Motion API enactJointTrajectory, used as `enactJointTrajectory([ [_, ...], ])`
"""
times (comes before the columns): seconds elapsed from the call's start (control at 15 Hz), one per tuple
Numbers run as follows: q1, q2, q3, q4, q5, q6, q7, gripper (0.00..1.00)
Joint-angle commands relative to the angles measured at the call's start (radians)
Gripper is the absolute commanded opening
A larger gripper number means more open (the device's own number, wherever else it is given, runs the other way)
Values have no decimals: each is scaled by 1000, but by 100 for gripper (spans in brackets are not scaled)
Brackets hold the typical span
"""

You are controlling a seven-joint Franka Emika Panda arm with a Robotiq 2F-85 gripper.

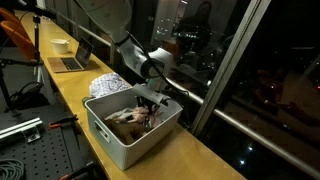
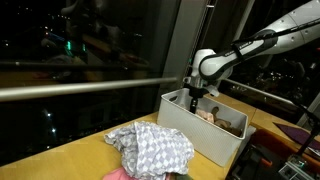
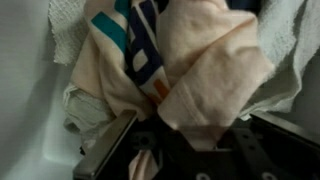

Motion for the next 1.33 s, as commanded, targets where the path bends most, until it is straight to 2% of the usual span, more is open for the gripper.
enactJointTrajectory([
  [0.0, -54, -101, 55, -107, 70, 19, -67, 6],
  [0.27, -61, -246, 76, -201, 107, -6, -96, 6],
  [0.67, 11, -489, 54, -233, 62, -73, -52, 6],
  [1.0, 141, -574, 71, -97, -63, -239, 18, 6],
  [1.27, 268, -535, 120, 102, -195, -419, 79, 6],
])
